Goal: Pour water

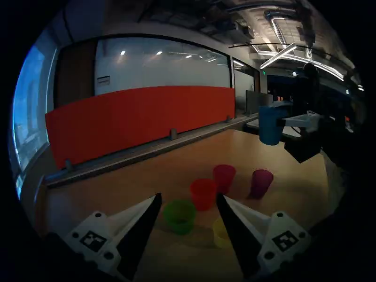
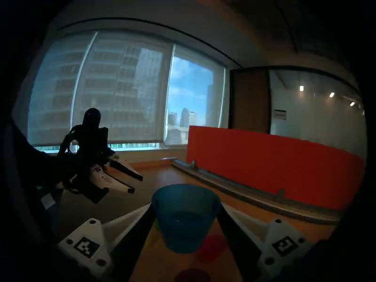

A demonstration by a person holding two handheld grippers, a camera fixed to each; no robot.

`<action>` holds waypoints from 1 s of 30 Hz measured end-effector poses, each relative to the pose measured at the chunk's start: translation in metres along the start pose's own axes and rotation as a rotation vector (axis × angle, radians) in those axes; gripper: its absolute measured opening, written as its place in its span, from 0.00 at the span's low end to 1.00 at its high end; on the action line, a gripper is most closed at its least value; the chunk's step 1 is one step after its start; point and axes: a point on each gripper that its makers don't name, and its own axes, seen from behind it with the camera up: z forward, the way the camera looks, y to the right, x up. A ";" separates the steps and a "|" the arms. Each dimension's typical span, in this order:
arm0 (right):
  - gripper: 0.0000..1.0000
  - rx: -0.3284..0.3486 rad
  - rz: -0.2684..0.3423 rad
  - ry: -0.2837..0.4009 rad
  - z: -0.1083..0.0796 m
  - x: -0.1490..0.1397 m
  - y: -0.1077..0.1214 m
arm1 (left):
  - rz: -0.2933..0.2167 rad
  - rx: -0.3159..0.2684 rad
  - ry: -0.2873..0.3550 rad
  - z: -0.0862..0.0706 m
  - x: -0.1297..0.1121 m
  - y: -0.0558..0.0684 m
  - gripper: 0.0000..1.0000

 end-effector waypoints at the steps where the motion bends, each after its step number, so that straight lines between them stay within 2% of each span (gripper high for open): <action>1: 0.91 -0.002 -0.002 0.001 0.000 0.001 0.001 | 0.003 -0.001 -0.005 0.001 -0.002 0.000 0.86; 9: 0.92 0.000 -0.008 0.002 0.001 0.007 0.003 | 0.002 -0.007 -0.054 0.015 -0.021 -0.004 0.86; 18: 0.92 0.005 -0.019 0.010 0.001 0.012 0.005 | -0.009 -0.004 -0.115 0.033 -0.044 -0.013 0.86; 30: 0.92 0.009 -0.022 0.015 -0.001 0.014 0.007 | -0.026 -0.026 -0.198 0.049 -0.070 -0.014 0.86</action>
